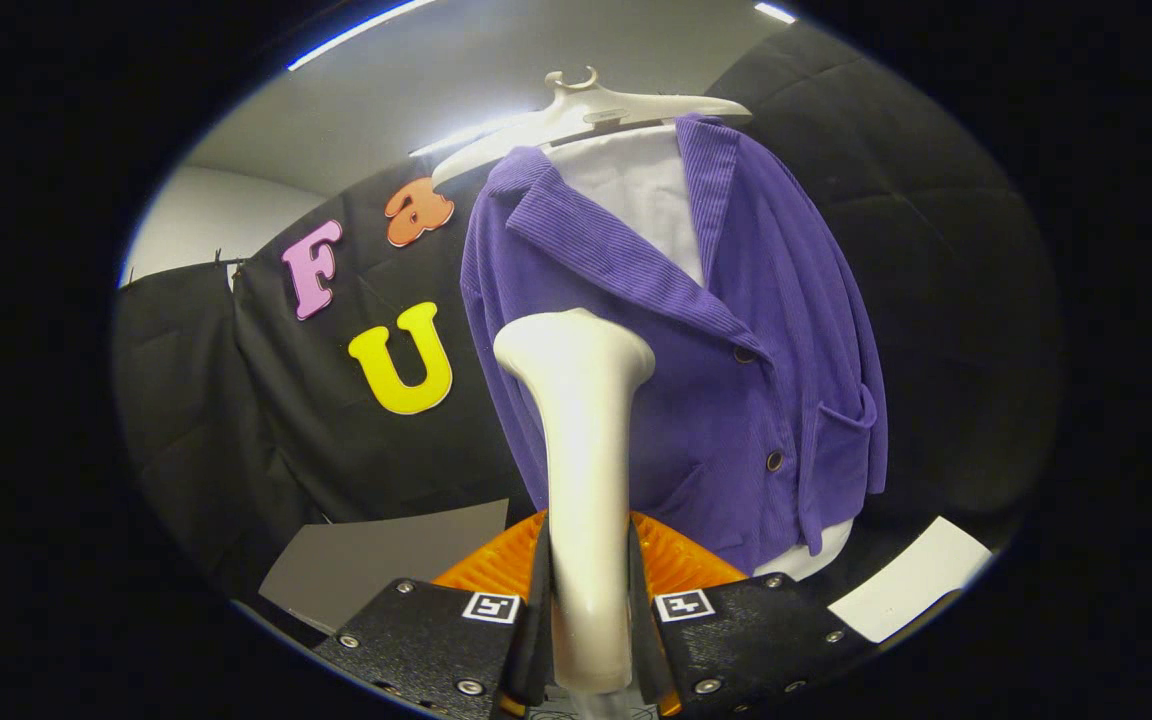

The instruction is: Iron the clothes twice with a garment steamer, once on the left side and once on the right side.

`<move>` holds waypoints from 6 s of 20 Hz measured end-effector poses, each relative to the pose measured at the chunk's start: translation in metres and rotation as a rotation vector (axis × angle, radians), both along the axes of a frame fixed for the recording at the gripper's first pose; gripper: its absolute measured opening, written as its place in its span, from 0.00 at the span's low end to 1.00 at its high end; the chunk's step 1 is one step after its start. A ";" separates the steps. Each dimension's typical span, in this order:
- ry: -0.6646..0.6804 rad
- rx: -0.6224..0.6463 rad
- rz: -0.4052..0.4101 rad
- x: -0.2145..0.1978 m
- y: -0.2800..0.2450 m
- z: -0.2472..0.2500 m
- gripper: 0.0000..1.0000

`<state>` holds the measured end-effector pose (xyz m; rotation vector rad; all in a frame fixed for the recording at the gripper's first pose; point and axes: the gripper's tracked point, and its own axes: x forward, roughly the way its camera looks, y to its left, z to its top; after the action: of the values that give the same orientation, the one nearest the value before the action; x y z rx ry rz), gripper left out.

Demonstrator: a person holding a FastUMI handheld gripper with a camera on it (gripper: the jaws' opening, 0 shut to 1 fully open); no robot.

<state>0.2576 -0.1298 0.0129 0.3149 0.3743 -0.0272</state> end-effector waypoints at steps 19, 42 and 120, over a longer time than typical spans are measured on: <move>0.213 0.014 -0.015 -0.051 -0.006 -0.118 0.35; 0.406 0.036 -0.019 -0.135 0.005 -0.249 0.35; 0.186 0.006 -0.272 -0.040 -0.180 -0.123 0.36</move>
<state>0.2181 -0.3100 -0.1101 0.3689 0.5134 -0.3240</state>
